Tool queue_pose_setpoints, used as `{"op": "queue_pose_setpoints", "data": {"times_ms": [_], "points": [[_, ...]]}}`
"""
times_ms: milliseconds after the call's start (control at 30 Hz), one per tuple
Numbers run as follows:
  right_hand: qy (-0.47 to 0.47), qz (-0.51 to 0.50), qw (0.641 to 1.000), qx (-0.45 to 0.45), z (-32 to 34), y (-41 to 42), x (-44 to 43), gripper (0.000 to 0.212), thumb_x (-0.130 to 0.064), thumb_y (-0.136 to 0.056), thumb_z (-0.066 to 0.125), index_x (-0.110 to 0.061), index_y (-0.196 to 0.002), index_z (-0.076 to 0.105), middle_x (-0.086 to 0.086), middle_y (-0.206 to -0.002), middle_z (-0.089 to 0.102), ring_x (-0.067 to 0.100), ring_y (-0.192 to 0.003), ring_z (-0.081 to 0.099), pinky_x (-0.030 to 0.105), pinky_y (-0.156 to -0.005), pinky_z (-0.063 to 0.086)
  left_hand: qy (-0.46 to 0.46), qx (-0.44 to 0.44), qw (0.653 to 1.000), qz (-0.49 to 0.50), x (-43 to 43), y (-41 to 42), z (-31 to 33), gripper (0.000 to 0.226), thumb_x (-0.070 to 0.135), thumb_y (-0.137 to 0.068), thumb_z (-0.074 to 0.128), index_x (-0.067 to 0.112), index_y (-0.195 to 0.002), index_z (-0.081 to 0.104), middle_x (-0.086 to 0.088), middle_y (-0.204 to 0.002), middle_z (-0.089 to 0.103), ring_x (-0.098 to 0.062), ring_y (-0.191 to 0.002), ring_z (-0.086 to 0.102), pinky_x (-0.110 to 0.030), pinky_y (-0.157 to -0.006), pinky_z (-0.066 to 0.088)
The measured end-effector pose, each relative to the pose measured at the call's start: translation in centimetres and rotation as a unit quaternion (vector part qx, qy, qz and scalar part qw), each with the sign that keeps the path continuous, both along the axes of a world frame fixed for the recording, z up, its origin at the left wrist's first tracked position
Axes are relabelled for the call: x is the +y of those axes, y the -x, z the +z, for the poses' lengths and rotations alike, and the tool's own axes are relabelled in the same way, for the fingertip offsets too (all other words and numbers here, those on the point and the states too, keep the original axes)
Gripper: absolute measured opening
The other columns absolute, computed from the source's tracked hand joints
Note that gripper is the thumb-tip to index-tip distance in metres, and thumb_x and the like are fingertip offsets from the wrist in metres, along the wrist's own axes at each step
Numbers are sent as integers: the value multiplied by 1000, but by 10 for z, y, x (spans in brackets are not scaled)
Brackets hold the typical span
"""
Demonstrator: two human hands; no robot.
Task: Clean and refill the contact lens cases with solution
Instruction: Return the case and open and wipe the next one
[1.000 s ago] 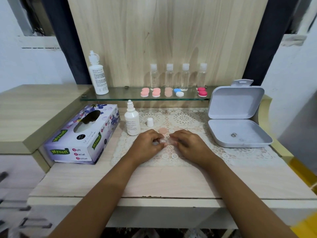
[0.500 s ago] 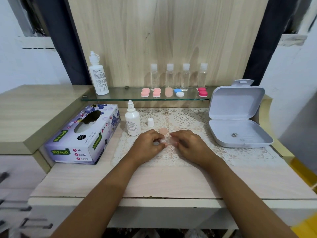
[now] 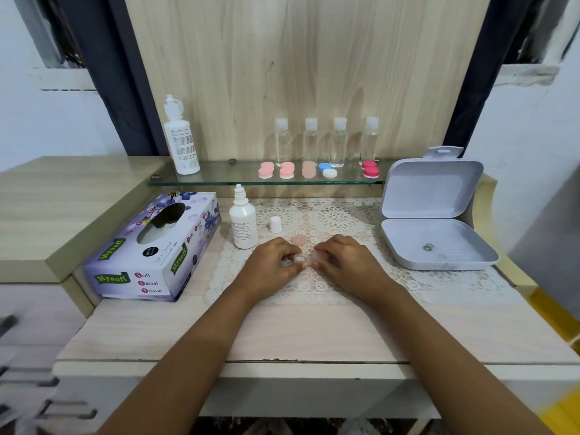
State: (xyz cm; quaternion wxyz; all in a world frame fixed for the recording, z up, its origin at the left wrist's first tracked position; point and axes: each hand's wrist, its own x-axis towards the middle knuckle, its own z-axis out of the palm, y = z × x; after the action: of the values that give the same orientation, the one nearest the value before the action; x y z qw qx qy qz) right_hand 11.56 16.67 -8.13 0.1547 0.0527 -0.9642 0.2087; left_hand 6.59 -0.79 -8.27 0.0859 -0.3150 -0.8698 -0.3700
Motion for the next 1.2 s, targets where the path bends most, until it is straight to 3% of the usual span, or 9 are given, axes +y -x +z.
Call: {"op": "queue_pose_setpoints", "data": {"times_ms": [233, 333, 400, 500, 567, 700, 900, 1100, 1200], "points": [[11, 43, 998, -34, 5, -1, 1, 36, -23, -90, 56, -18, -126, 57, 3, -123, 56, 26, -116, 49, 43, -96, 41, -2, -3, 1000, -1, 0, 0, 0, 29, 27, -81, 71, 11, -105, 70, 2, -98, 62, -11, -91, 58, -23, -85, 45], [15, 53, 998, -36, 7, -1, 2, 38, -29, -89, 51, -17, -125, 58, 3, -122, 59, 26, -113, 52, 44, -95, 43, -3, -4, 1000, -1, 0, 1, -1, 28, 27, -81, 71, 11, -104, 70, 3, -97, 61, -11, -91, 58, -23, -85, 45], [30, 59, 997, -32, 8, 0, 2, 40, -30, -86, 47, -17, -122, 60, 2, -120, 61, 24, -112, 54, 40, -95, 43, -4, -4, 1000, 0, 0, 1, -1, 29, 27, -81, 71, 11, -105, 70, 3, -98, 62, -9, -90, 57, -20, -84, 44], [77, 64, 994, -37, 15, 3, 6, 34, -9, -90, 52, -15, -123, 59, 2, -122, 60, 18, -113, 54, 21, -91, 38, -2, 0, 1000, -4, 0, 2, -1, 30, 28, -81, 70, 11, -106, 70, 2, -100, 62, -10, -91, 57, -21, -84, 44], [96, 38, 994, -30, 20, 4, 8, 31, -13, -92, 55, -16, -123, 57, -1, -120, 61, 14, -107, 55, 15, -83, 35, 0, 2, 1000, -5, 0, 2, -1, 29, 28, -82, 70, 12, -105, 70, 2, -100, 63, -10, -91, 57, -20, -83, 43], [132, -32, 991, -5, 21, 12, 9, 23, -28, -90, 59, -16, -109, 58, -3, -105, 64, 11, -97, 56, 24, -81, 42, -2, 0, 1000, -4, 0, 2, -3, 29, 27, -82, 70, 11, -106, 69, 2, -102, 63, -9, -92, 57, -19, -83, 42], [127, -63, 990, -7, 16, 29, 5, 16, -29, -87, 62, -15, -94, 63, -1, -93, 67, 12, -84, 55, 28, -71, 43, -1, -8, 1000, -2, 0, 2, -3, 29, 29, -82, 69, 13, -106, 69, 5, -102, 61, -10, -95, 57, -24, -88, 45], [103, -63, 993, -5, 10, 34, 4, 18, -32, -83, 67, -18, -94, 67, 3, -89, 70, 21, -90, 59, 35, -77, 50, 1, -12, 1000, -2, -1, 1, -2, 31, 30, -82, 69, 13, -108, 68, 4, -104, 61, -10, -97, 58, -25, -89, 45], [113, -64, 992, -11, 11, 31, 5, 22, -33, -85, 65, -18, -101, 68, 3, -94, 70, 17, -90, 59, 28, -74, 46, 4, -12, 1000, -2, -1, 1, -1, 32, 30, -82, 70, 13, -109, 68, 3, -104, 62, -11, -97, 57, -25, -89, 45]]}}
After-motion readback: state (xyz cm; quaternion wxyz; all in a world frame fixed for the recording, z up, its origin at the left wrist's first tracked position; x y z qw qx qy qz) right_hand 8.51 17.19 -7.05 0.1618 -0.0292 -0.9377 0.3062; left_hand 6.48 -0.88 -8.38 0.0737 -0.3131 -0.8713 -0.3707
